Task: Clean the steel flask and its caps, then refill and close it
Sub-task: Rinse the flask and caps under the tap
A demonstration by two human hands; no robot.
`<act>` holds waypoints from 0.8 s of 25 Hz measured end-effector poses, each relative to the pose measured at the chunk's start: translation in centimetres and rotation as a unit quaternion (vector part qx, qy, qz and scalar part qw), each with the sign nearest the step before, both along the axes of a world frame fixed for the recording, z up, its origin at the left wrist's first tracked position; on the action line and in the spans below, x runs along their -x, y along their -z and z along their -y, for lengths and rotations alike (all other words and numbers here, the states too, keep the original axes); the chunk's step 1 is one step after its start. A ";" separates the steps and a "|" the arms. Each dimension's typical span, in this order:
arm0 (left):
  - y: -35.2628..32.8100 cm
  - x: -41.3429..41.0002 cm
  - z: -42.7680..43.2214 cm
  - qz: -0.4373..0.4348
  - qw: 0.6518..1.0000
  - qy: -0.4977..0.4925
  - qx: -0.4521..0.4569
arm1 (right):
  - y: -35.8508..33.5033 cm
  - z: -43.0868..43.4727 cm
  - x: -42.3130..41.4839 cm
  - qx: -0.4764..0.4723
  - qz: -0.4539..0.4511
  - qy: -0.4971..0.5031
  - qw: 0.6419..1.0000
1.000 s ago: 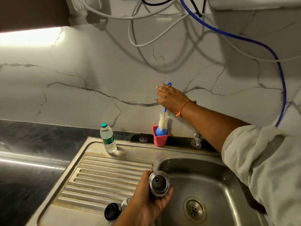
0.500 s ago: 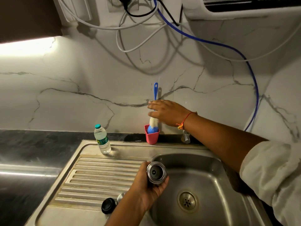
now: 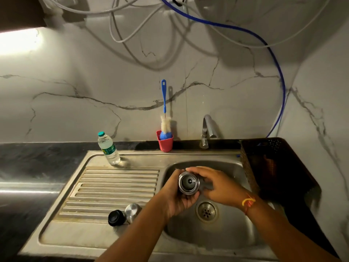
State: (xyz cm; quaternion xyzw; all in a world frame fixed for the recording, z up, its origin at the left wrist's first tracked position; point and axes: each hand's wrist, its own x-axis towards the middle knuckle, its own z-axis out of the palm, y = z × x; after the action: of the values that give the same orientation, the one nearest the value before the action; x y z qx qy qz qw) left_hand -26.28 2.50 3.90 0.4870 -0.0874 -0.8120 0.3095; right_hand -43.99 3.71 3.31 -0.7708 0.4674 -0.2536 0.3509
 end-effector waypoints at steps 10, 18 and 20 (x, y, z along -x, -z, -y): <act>1.1 4.0 4.4 0.218 0.934 0.276 0.065 | 4.4 0.4 4.4 -0.011 0.106 0.118 0.987; 4.3 7.4 13.1 0.436 0.811 0.180 0.347 | 7.5 4.6 4.1 -0.053 0.156 0.343 0.925; 4.6 8.8 15.5 0.488 0.753 0.204 0.392 | 8.4 5.5 4.1 -0.073 0.129 0.366 0.919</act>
State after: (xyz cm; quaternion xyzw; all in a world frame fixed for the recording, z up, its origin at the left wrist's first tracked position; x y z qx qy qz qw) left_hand -35.04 -12.95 -0.69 0.6236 -0.6344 -0.4027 0.2156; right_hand -48.08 -1.74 -5.14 -0.4782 0.6851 -0.4266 0.3463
